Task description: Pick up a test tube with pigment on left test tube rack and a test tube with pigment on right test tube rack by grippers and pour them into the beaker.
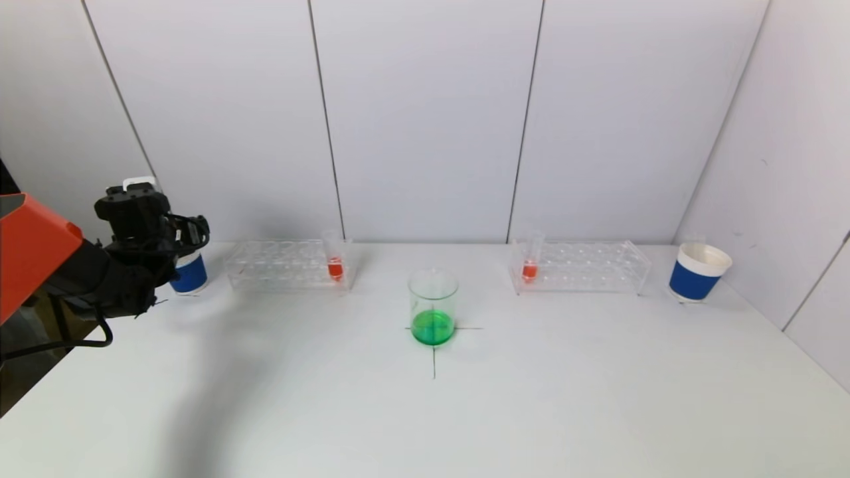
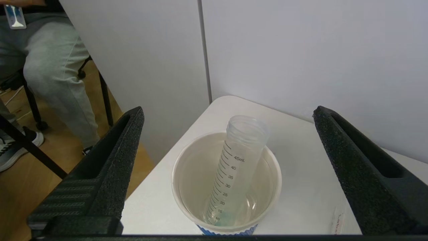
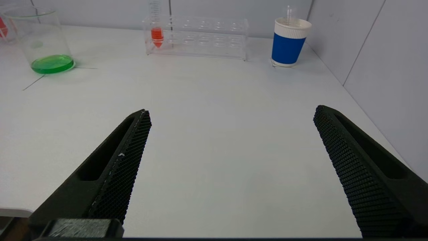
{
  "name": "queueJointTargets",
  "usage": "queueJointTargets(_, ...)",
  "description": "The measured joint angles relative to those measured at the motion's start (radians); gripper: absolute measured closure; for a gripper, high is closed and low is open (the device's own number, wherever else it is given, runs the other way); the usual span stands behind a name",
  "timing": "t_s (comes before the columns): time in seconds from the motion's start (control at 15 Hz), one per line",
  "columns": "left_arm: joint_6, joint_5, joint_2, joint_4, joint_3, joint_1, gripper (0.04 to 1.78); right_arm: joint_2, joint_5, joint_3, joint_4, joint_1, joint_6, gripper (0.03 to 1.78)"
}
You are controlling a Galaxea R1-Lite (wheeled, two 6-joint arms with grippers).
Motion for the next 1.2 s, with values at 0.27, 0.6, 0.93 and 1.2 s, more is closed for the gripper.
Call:
queueJointTargets(0.27,0.000,-0.041,-0.063,0.006,0.008,-0.059,0.06,0.000,0.000,0.000,0.000,0.000,0.000,0.04)
queueJointTargets(0.6,-0.005,-0.088,-0.204,0.008,0.103,-0.183,0.06,0.000,0.000,0.000,0.000,0.000,0.000,0.04)
queueJointTargets(0.93,-0.001,-0.095,-0.403,0.017,0.259,-0.296,0.06,0.000,0.000,0.000,0.000,0.000,0.000,0.04)
queueJointTargets(1.2,0.029,-0.079,-0.585,0.019,0.408,-0.335,0.06,0.000,0.000,0.000,0.000,0.000,0.000,0.04)
